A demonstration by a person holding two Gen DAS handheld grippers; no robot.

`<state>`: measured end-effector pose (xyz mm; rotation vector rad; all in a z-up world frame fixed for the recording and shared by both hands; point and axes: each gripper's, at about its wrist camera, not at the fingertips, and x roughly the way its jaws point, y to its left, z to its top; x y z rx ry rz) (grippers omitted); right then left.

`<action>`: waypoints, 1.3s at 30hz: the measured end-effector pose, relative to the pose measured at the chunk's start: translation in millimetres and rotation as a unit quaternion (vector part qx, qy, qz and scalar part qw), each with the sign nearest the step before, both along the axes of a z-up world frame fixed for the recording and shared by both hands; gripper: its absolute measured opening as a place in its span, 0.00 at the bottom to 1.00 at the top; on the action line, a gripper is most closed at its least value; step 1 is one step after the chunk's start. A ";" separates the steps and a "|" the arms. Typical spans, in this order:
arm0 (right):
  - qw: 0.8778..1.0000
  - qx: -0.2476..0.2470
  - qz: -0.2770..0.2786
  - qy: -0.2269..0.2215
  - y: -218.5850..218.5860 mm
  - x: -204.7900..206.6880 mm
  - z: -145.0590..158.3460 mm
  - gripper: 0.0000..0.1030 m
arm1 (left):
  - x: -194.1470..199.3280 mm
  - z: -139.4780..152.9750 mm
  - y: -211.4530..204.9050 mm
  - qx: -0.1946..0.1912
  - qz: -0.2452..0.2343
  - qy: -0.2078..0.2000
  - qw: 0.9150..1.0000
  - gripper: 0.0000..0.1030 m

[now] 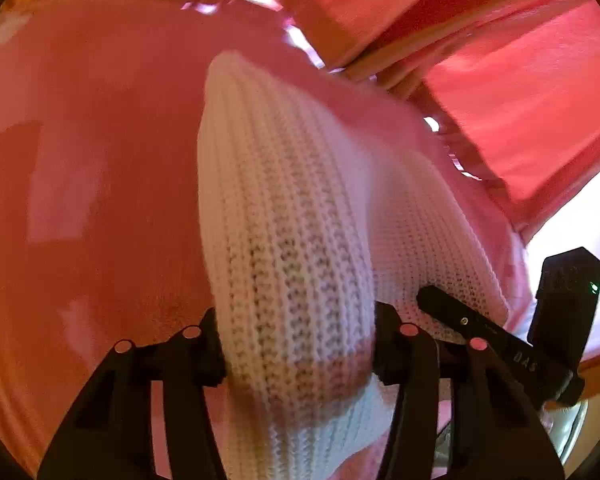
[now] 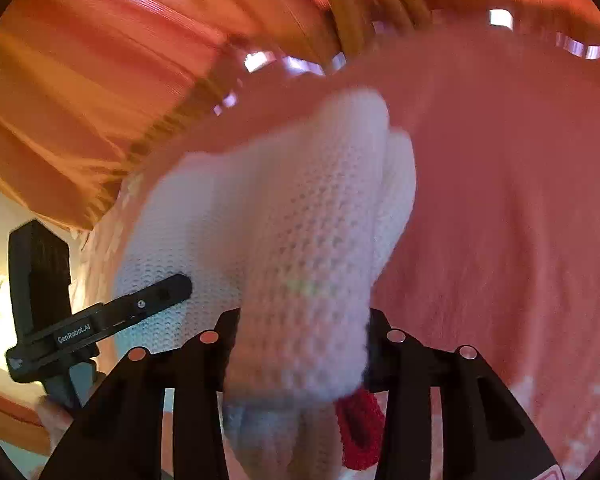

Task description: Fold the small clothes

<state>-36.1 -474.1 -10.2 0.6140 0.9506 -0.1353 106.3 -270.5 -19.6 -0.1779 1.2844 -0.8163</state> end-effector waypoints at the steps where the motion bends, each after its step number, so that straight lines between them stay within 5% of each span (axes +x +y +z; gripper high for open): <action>1: 1.000 -0.014 -0.005 -0.014 9.3 -4.2 15.0 0.38 | -1.8 12.2 2.4 -0.004 -0.004 -0.009 1.000 0.47; 7: 0.988 -0.058 -0.019 -0.139 59.2 -38.5 110.1 0.38 | -21.1 106.4 40.2 -0.038 -0.041 -0.085 0.995 0.47; 14: 0.961 -0.077 0.020 -0.264 113.5 -60.4 212.9 0.38 | -49.1 233.1 124.8 -0.092 -0.047 -0.212 0.972 0.47; 18: 0.936 -0.112 0.057 -0.328 155.4 -56.3 270.4 0.38 | -54.0 283.2 162.2 -0.123 -0.029 -0.264 0.956 0.48; 22: 0.924 -0.126 0.078 -0.354 178.1 -35.4 288.4 0.38 | -42.5 304.1 196.8 -0.144 -0.004 -0.299 0.943 0.49; 25: 0.933 -0.112 0.086 -0.330 182.7 4.5 264.6 0.39 | -23.0 287.6 214.2 -0.140 0.014 -0.307 0.941 0.52; 27: 0.949 -0.096 0.089 -0.288 181.0 40.8 227.1 0.42 | 2.0 253.5 218.7 -0.119 0.032 -0.288 0.950 0.57; 30: 0.976 -0.068 0.088 -0.188 171.0 94.4 131.1 0.51 | 54.9 154.6 211.8 -0.062 0.058 -0.210 0.974 0.62; 32: 0.991 -0.090 0.071 -0.074 161.1 123.2 51.1 0.47 | 78.5 90.0 204.5 -0.002 0.075 -0.162 0.984 0.61; 34: 0.993 -0.108 0.053 -0.020 152.0 124.9 10.8 0.33 | 97.0 24.4 206.0 0.076 0.098 -0.107 0.986 0.48; 36: 0.993 -0.102 0.057 -0.011 150.6 124.4 10.6 0.26 | 99.8 5.9 216.8 0.086 0.119 -0.090 0.985 0.47; 39: 0.991 -0.101 0.070 -0.061 155.1 128.4 35.4 0.26 | 97.0 31.9 215.5 0.061 0.118 -0.122 0.984 0.49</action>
